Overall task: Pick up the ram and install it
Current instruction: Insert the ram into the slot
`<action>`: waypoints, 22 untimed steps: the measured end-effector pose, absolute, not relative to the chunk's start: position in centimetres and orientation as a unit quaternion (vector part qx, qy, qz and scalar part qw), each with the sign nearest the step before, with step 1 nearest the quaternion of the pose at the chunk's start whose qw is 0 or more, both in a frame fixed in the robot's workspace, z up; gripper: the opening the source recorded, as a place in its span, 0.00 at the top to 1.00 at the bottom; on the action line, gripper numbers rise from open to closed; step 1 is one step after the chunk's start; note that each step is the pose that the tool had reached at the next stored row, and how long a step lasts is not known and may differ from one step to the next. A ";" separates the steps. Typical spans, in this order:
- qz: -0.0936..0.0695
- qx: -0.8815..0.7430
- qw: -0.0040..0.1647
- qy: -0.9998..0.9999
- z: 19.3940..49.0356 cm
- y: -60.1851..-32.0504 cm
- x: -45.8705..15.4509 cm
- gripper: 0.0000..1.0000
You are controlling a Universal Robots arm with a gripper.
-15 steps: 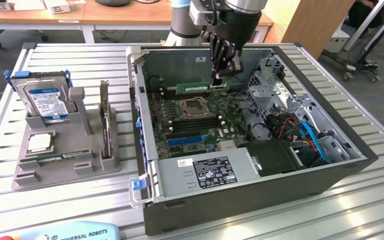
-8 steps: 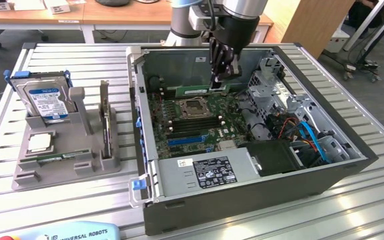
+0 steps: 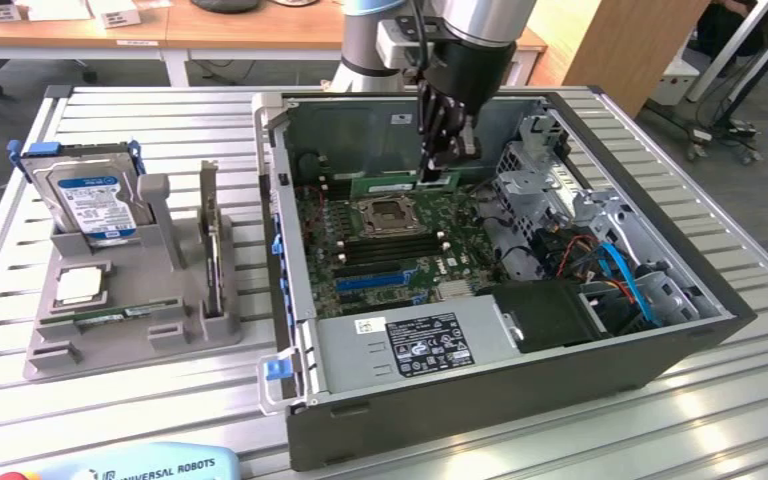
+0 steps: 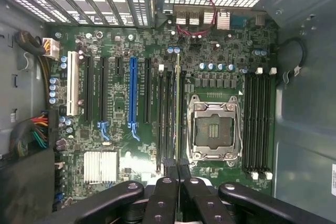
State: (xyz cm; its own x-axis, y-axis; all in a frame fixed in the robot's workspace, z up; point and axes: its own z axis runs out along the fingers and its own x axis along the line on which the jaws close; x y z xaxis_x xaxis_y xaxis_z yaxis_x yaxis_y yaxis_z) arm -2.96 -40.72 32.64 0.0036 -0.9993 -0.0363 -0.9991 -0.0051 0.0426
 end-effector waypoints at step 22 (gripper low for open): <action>-0.028 0.706 0.002 -0.707 30.5 -40.7 -3.0 0.88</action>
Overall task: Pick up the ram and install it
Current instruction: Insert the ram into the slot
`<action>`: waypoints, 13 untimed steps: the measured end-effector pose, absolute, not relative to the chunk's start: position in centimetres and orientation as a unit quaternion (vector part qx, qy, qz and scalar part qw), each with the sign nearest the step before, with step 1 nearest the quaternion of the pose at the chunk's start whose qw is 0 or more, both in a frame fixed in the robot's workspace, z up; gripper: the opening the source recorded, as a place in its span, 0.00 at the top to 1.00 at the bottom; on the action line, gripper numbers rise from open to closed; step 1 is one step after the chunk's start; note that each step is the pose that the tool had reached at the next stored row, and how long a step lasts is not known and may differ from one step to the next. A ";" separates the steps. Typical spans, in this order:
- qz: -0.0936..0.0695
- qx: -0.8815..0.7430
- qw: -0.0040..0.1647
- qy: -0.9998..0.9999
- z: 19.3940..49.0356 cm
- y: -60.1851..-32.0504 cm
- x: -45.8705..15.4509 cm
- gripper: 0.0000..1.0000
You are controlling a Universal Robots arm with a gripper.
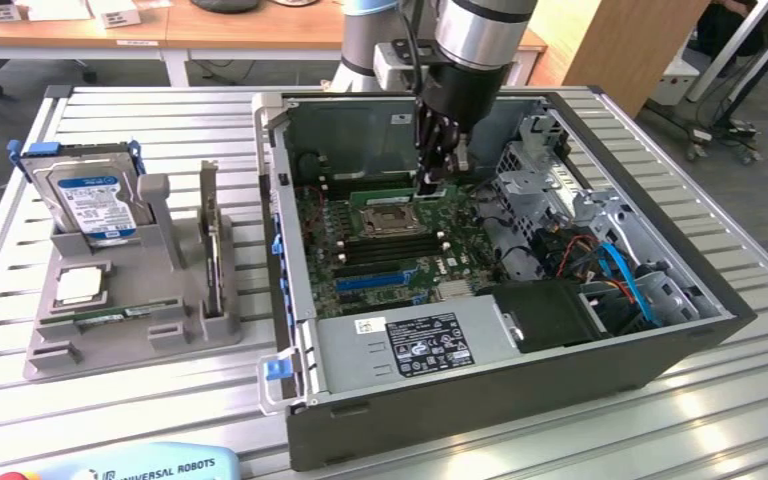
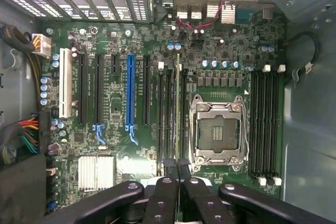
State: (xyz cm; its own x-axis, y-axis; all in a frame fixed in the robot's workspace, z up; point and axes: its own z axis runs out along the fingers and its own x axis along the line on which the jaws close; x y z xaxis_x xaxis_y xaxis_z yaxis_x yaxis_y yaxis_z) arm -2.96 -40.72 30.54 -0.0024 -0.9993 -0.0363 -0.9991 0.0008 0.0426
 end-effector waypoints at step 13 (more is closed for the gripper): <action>-0.028 0.705 0.002 -0.709 28.8 -40.7 -3.0 0.88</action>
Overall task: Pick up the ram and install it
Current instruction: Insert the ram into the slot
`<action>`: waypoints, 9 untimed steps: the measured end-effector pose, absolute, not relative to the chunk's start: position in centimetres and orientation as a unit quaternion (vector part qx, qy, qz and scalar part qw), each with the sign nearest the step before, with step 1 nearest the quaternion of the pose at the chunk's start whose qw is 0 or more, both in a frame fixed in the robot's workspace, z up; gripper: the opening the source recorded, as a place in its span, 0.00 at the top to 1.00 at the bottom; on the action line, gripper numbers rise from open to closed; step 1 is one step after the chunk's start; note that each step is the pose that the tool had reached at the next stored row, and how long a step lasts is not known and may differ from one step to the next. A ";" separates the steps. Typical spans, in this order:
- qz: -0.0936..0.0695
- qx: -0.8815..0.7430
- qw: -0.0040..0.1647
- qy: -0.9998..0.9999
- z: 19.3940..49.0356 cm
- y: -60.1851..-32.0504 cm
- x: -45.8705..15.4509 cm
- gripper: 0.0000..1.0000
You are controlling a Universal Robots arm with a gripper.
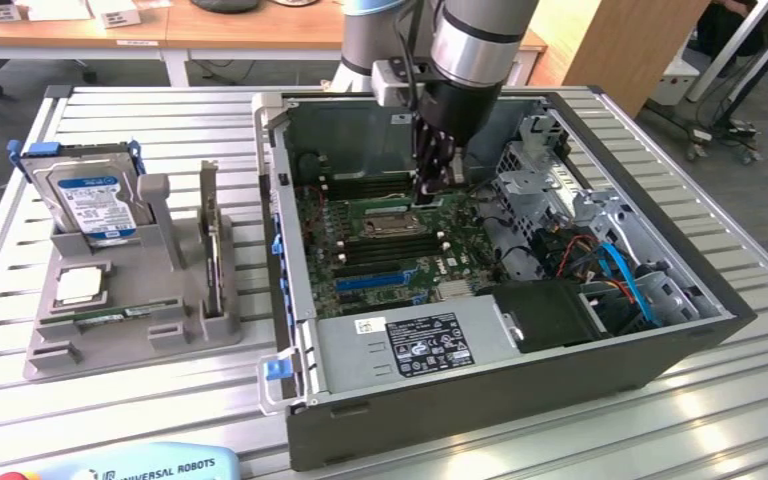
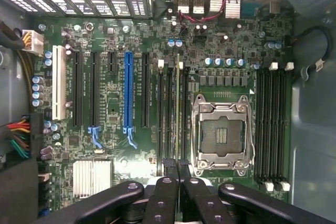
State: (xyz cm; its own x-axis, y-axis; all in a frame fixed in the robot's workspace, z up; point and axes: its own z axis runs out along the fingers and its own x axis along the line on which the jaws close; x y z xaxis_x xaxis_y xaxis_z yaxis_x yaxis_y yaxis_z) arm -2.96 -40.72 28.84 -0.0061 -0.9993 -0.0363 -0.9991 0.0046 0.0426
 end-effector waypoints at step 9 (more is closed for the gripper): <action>-0.028 0.704 0.002 -0.710 27.6 -40.7 -3.0 0.88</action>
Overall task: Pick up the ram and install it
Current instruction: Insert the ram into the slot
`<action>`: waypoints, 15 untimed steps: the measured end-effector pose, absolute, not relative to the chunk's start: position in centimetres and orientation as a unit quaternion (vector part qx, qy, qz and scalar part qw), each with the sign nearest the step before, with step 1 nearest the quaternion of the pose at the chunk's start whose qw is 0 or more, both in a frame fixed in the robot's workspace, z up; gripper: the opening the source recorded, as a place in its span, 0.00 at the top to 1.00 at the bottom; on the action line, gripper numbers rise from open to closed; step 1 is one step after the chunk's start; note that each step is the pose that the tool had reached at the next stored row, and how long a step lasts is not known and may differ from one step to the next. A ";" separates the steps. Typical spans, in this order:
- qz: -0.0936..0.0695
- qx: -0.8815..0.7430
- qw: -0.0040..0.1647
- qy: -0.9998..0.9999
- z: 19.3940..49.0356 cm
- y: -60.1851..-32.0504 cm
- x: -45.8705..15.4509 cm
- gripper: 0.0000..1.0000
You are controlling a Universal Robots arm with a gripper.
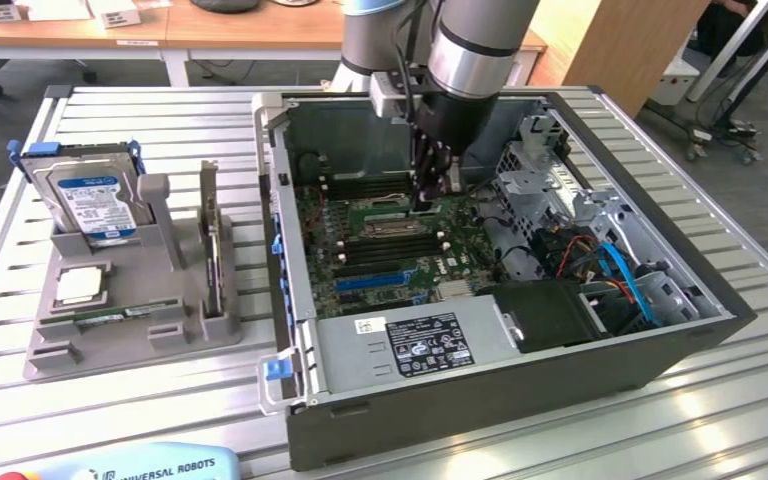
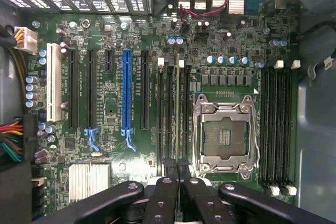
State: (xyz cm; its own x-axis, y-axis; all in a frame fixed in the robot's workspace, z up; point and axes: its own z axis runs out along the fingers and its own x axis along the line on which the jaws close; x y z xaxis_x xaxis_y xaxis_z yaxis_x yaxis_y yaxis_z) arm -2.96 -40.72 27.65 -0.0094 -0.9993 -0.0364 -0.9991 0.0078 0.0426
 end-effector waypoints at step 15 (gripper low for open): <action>-0.028 0.702 0.002 -0.712 26.4 -40.7 -3.0 0.88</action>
